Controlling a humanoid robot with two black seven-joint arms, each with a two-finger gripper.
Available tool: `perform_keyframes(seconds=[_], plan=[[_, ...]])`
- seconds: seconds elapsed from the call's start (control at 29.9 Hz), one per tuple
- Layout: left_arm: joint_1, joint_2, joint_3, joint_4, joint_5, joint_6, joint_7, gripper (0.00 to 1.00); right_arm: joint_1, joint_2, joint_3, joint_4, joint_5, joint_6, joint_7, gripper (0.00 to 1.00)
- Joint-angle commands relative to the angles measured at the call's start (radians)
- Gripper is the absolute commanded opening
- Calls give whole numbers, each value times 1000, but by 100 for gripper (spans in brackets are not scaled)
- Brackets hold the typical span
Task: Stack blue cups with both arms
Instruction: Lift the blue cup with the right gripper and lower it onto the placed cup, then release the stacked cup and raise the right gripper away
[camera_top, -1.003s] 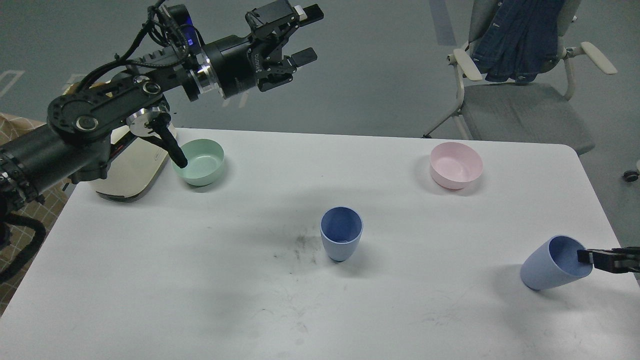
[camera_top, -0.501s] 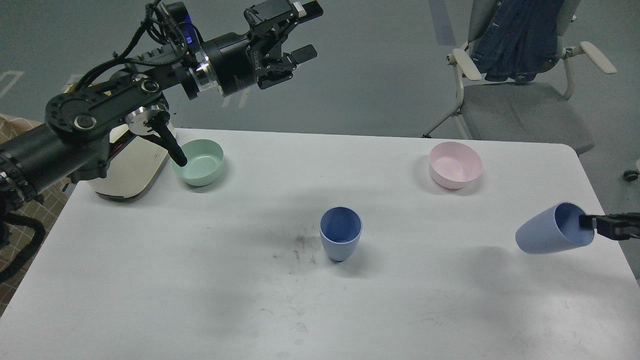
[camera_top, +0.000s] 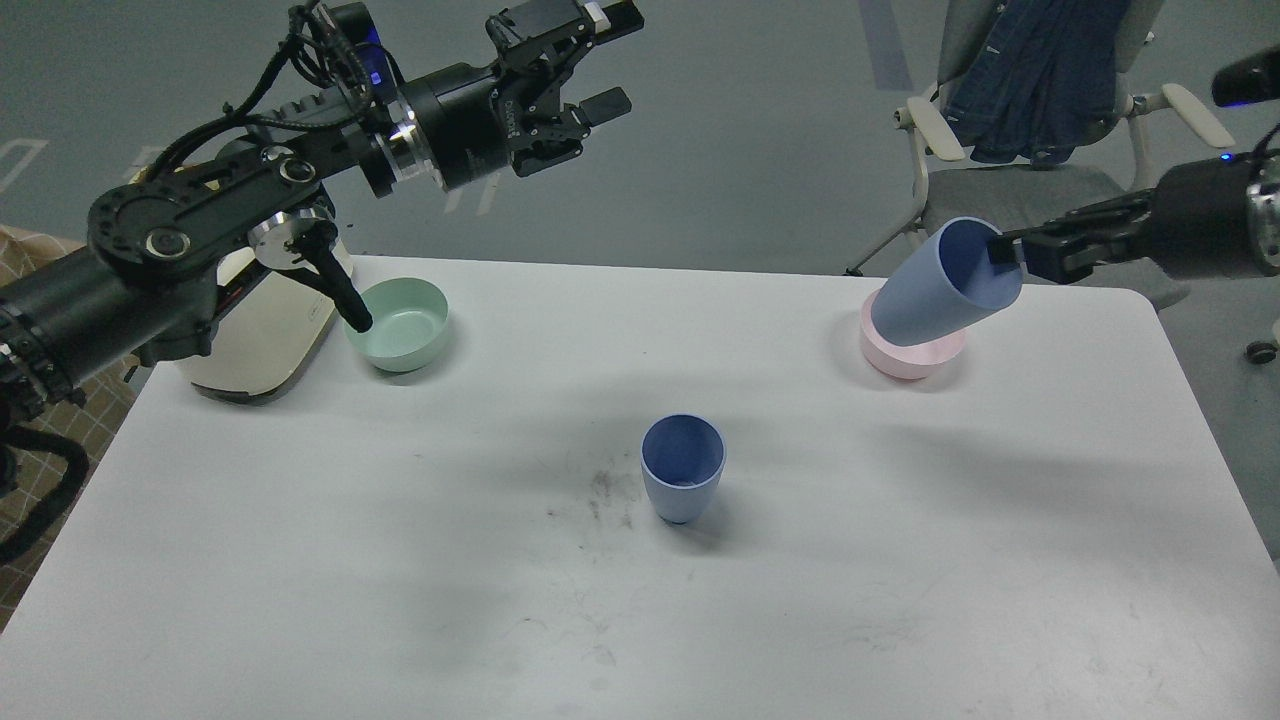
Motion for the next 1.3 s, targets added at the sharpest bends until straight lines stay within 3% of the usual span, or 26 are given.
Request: perform_keyframes(seconds=[0.0,0.17,0.6,0.8,1.27], plan=[[0,0,0,0,0,0,-1,95,159,174,-184,3,77,0,0,0],[-2,3,-2,0,0,0,-1,95,205,354,-208,-6,94,0,0,0],[0,19,-18,0,0,0,-1,95,223,586,-237,-83,145,-2,0,0],[0,22,-22,0,0,0,-1,95,223,647,-270,-106,184,-2,0,0],[1,22,-22,0,0,0,-2,95,222,661,-280,-106,186,-12,0,4]])
